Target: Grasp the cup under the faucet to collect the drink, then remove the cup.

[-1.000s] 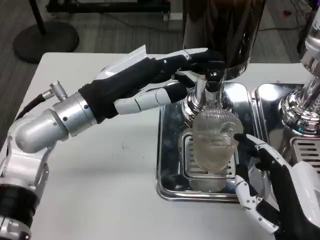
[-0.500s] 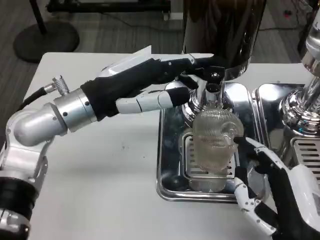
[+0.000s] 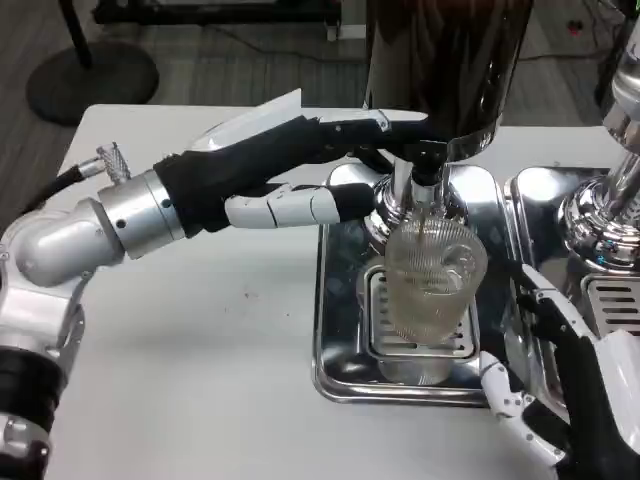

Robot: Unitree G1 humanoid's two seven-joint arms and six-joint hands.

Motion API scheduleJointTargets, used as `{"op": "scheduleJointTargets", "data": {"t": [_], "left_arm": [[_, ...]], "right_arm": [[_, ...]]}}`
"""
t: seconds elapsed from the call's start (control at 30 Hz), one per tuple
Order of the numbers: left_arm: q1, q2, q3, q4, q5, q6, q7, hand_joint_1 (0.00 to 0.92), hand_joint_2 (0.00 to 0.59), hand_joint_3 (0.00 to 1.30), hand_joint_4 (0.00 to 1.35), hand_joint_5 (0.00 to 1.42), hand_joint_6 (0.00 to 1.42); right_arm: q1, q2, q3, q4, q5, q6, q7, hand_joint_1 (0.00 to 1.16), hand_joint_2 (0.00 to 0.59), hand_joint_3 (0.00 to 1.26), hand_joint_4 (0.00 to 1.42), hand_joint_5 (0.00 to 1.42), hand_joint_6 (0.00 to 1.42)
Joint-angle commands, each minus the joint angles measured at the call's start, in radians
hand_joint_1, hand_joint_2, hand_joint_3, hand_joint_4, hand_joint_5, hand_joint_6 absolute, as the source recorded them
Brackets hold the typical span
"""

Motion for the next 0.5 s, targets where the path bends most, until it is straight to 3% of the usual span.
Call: {"op": "scheduleJointTargets", "data": {"t": [0.03,0.33,0.5], "left_arm": [[-0.006,0.010,-0.012,0.000,0.009,-0.030,-0.039,0.000,0.101,0.20,0.16,0.19,0.28],[0.000,0.015,-0.012,-0.006,0.012,-0.028,-0.043,0.000,0.100,0.20,0.16,0.19,0.29],[0.008,0.017,-0.015,-0.010,0.016,-0.024,-0.041,0.000,0.113,0.20,0.16,0.19,0.29]], "right_arm": [[-0.006,0.009,-0.009,0.008,0.010,0.023,-0.006,0.52,0.426,0.14,0.10,0.19,0.27],[-0.051,0.003,-0.010,0.016,0.052,0.084,0.046,0.49,0.290,0.03,0.02,0.11,0.21],[-0.103,-0.002,-0.011,0.041,0.123,0.094,0.102,0.51,0.241,0.00,0.00,0.09,0.21]]}}
